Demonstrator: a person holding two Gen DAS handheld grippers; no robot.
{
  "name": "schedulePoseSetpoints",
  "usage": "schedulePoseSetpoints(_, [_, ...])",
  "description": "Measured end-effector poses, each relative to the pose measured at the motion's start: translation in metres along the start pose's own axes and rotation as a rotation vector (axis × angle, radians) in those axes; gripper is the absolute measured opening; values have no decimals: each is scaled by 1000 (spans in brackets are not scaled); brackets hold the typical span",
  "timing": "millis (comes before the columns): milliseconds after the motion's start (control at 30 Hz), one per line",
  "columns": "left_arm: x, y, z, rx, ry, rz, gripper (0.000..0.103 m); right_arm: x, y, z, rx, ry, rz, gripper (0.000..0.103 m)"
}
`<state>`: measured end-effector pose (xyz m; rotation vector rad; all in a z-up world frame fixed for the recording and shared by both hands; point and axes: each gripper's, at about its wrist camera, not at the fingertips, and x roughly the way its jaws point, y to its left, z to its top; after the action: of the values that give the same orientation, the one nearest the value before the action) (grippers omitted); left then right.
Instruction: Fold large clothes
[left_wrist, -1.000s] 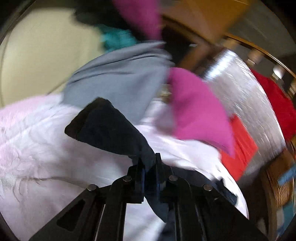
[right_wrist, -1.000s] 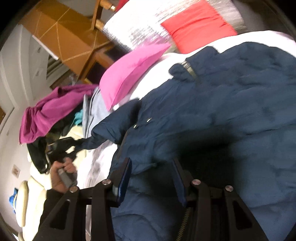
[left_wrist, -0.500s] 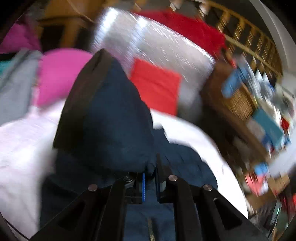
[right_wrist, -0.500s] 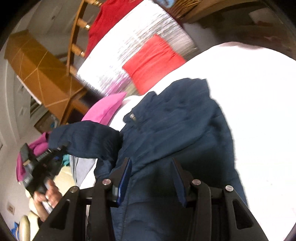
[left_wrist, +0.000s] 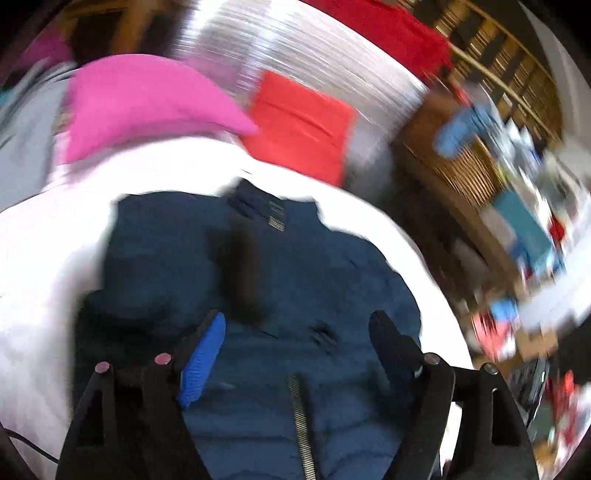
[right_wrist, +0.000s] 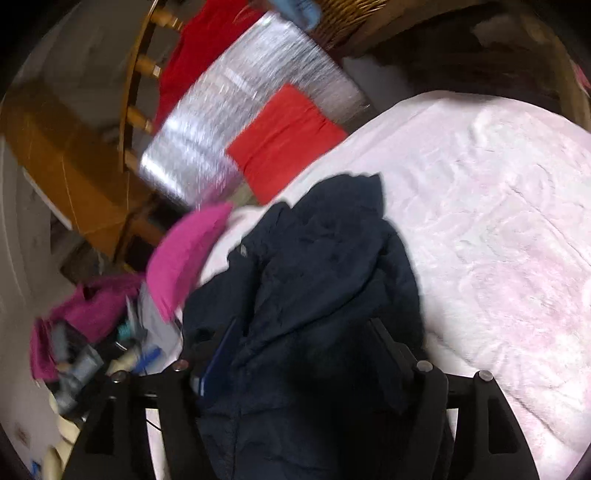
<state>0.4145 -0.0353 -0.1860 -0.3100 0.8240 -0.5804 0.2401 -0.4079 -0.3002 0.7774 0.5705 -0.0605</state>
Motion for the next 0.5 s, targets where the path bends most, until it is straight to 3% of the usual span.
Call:
schedulePoseSetpoints(67, [-4, 33, 9, -92, -33, 117, 82, 15, 19, -3, -67, 40, -15, 73])
schedulePoseSetpoints(133, [-1, 63, 16, -170, -10, 245, 82, 33, 43, -4, -147, 78, -21, 76])
schedulePoseSetpoints(200, [4, 95, 16, -265, 13, 321, 82, 55, 73, -5, -243, 118, -29, 79])
schedulePoseSetpoints(300, [24, 121, 15, -359, 92, 376, 82, 94, 124, -10, -410, 160, -58, 87])
schedulePoseSetpoints(400, [38, 130, 19, -398, 126, 390, 82, 128, 162, -21, -589, 185, -132, 87])
schedulePoseSetpoints(500, [41, 132, 22, -407, 148, 369, 82, 167, 184, -27, -764, 195, -288, 87])
